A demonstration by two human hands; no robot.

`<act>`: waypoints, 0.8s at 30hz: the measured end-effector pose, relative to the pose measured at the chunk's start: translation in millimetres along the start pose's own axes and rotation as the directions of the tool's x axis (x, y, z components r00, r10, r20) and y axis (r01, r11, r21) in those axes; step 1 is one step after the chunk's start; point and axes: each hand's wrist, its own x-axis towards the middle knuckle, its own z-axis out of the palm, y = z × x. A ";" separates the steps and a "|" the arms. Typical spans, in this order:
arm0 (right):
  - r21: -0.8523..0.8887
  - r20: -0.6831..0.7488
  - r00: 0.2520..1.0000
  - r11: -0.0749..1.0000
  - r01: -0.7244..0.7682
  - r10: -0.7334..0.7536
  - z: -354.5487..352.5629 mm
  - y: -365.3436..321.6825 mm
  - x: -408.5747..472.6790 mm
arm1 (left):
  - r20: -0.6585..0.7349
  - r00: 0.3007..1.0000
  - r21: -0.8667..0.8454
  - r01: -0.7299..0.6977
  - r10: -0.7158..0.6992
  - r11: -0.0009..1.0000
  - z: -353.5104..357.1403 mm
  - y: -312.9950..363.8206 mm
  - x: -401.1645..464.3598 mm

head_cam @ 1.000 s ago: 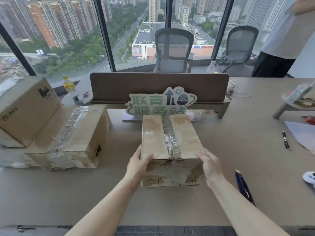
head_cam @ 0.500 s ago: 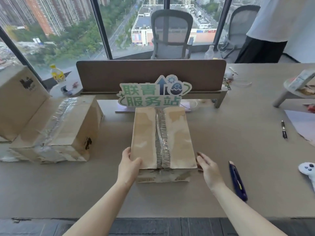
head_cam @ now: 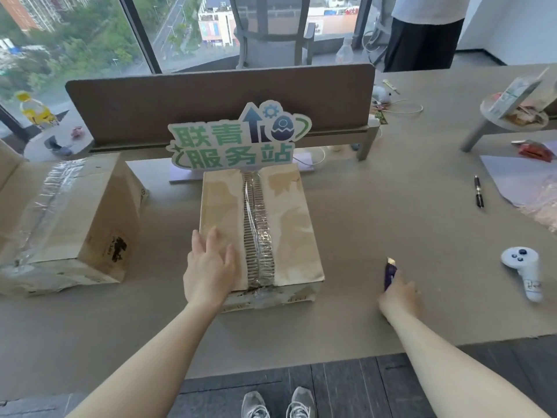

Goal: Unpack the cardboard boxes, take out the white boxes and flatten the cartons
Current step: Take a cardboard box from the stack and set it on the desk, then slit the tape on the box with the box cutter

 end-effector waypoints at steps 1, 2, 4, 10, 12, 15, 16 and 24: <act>0.033 0.021 1.000 0.999 0.000 -0.001 2.9 0.0 1.0 | -0.006 1.000 0.021 0.007 -0.007 1.000 0.9 0.7 0.1; 0.069 0.052 0.999 0.998 -0.003 0.000 5.9 -0.3 2.5 | -0.011 1.000 0.032 0.014 -0.013 0.999 1.1 1.5 0.3; 0.130 0.117 0.993 0.991 0.017 -0.032 7.2 -4.0 2.8 | -0.012 1.000 0.037 0.020 -0.020 0.999 1.1 1.7 0.1; 0.515 0.107 0.947 0.831 0.209 -0.304 -30.3 -80.0 -8.1 | 0.028 1.000 -0.055 0.013 -0.011 0.998 -4.1 0.4 4.9; 0.629 0.018 0.908 0.711 0.316 -0.419 -53.7 -119.4 -12.3 | 0.039 0.999 -0.077 -0.019 0.022 0.997 -8.9 0.4 18.4; 0.550 -0.083 0.796 0.638 0.538 -0.599 -88.4 -177.0 -16.6 | 0.044 0.994 -0.068 -0.094 0.097 0.993 -18.2 9.2 54.4; 0.475 -0.102 0.752 0.632 0.612 -0.651 -97.6 -196.6 -16.8 | 0.046 0.991 -0.061 -0.124 0.126 0.990 -21.0 14.4 69.2; -0.292 0.110 0.584 0.535 0.793 -0.804 -115.9 -328.4 -1.9 | 0.075 0.970 -0.008 -0.231 0.231 0.973 -19.1 44.7 181.6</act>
